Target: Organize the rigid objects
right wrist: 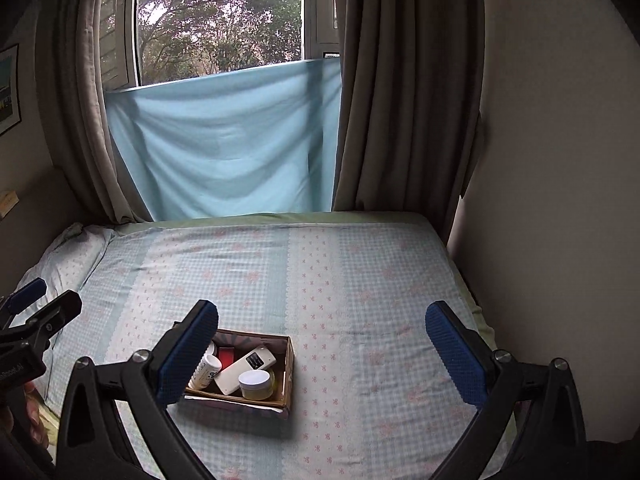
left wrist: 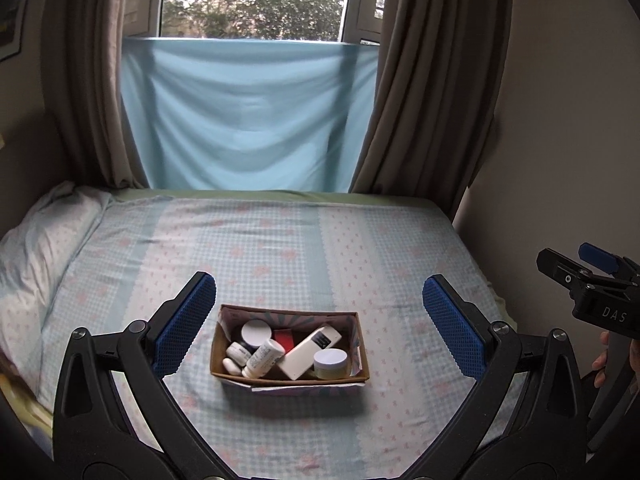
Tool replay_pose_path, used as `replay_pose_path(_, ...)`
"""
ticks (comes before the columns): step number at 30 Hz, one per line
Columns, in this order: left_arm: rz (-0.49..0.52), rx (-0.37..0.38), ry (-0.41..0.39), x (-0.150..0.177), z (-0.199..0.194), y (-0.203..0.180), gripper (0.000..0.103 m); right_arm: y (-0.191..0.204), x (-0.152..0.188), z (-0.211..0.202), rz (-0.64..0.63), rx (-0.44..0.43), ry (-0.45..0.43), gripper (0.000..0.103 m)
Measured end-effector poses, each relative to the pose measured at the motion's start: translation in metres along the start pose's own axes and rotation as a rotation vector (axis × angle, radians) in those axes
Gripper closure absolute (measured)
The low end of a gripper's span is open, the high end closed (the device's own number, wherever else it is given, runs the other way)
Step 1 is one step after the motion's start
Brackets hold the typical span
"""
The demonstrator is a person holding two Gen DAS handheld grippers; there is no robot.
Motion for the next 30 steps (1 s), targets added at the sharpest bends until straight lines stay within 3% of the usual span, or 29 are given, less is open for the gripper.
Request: replay_pose_path(30,0.035,-0.008,-0.021,0.004,-0.006,-0.013,0.0,-0.006,0.006,-0.012,0.006,0.019,-0.018,0.0)
Point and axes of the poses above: each gripper's, at about its wrist camera, not at the fingertips, and z roughly the way its jaws point, y to its left, x to its underside, the point moved 3 cm from there along z, roughly the way its jaws point, and after that the axes turned 13 degrees about -x, right-handed, at the moved point
